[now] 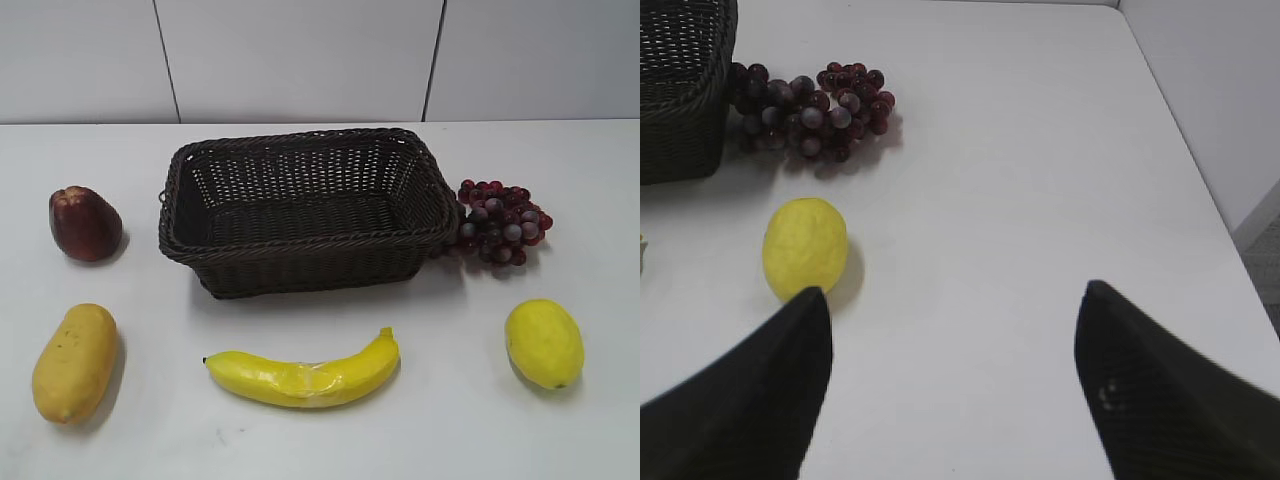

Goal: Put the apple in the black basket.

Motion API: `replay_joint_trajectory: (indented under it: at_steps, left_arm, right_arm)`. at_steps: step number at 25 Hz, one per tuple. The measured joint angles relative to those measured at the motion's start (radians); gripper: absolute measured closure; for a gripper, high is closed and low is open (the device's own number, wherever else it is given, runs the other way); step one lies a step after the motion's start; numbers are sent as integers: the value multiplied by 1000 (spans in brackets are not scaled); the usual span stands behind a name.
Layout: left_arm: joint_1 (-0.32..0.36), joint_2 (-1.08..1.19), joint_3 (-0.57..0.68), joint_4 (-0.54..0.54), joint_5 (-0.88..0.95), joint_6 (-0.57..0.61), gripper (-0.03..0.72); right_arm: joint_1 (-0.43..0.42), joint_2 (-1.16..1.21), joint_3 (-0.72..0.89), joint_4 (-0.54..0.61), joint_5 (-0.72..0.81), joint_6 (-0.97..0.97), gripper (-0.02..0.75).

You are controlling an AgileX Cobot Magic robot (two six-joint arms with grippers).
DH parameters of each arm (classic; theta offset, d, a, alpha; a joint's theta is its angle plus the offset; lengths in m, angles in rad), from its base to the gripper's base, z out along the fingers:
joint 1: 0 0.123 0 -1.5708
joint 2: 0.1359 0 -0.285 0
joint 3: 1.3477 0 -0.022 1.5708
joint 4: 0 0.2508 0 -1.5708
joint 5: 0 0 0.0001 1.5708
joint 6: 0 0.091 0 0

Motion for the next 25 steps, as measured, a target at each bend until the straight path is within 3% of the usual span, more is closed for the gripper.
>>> replay_joint_trajectory:
  at_steps: [5,9,17,25]
  left_arm:
    - [0,20,-9,-14,-18,0,55]
    - [0,159,-67,-23,-138,0,55]
    - [0,674,-220,-100,-322,8,55]
    - [-12,1186,-479,-203,-326,146,55]
  right_arm:
    - [0,0,0,0,0,0,167]
    - [0,0,0,0,0,0,167]
    - [0,0,0,0,0,0,167]
    - [0,0,0,0,0,0,167]
